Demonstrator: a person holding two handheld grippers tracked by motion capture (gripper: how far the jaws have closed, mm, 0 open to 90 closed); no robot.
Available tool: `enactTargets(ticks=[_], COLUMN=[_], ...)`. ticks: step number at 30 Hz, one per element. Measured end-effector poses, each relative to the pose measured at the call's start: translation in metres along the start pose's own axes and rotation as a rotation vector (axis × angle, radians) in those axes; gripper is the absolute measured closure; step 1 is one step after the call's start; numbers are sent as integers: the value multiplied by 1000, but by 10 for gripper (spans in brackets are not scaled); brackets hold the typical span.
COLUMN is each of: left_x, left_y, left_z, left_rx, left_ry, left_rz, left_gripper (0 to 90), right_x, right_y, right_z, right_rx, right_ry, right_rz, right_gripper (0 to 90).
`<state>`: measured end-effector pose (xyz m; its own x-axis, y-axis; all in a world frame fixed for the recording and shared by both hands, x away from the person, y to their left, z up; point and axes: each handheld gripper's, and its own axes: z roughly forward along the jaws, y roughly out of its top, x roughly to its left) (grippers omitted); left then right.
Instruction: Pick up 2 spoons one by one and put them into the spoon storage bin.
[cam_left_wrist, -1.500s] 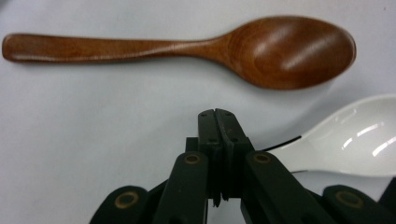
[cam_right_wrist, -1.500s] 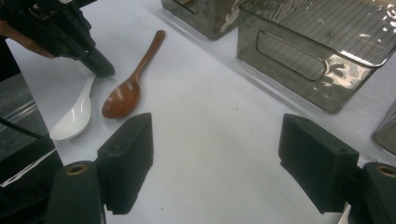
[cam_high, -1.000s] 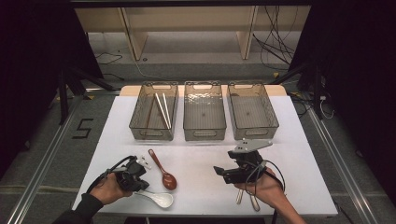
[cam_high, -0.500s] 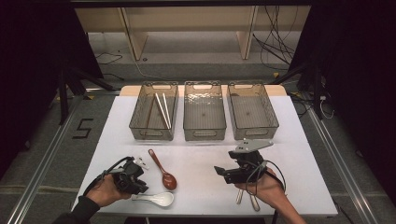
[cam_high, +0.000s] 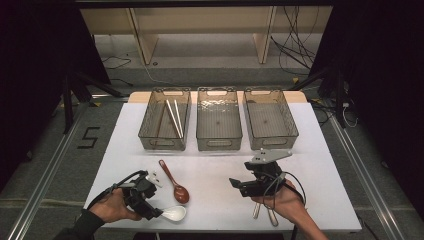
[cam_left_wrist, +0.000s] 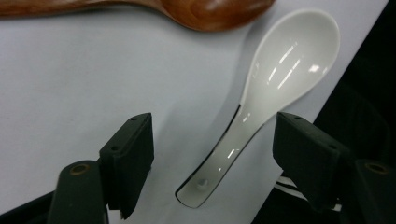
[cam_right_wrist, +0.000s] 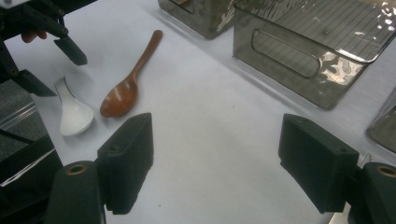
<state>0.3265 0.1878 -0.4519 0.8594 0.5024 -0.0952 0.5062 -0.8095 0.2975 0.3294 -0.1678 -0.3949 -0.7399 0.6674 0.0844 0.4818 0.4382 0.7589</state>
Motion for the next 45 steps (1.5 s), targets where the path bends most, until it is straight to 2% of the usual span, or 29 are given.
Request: enactTargets(ticks=[3, 9, 13, 23, 28, 35, 45], left_x=[-2, -3, -4, -8, -9, -11, -9], left_y=[0, -1, -1, 1, 2, 2, 0], left_z=[5, 9, 13, 14, 13, 13, 11], left_rx=[21, 47, 61, 86, 100, 90, 101], left_ry=[-3, -11, -16, 50, 45, 19, 15], left_rz=[17, 54, 61, 120, 157, 170, 193], left_gripper=[291, 401, 448, 574, 648, 757, 787], right_x=[0, 1, 1, 1, 1, 1, 0], right_y=[0, 0, 0, 0, 0, 1, 0], right_z=[0, 0, 0, 0, 0, 0, 0], right_rx=[0, -1, 0, 0, 0, -1, 0], right_ry=[1, 0, 1, 2, 1, 2, 3], right_rz=[-1, 0, -1, -1, 0, 0, 0], right_gripper=[276, 275, 276, 278, 278, 278, 278])
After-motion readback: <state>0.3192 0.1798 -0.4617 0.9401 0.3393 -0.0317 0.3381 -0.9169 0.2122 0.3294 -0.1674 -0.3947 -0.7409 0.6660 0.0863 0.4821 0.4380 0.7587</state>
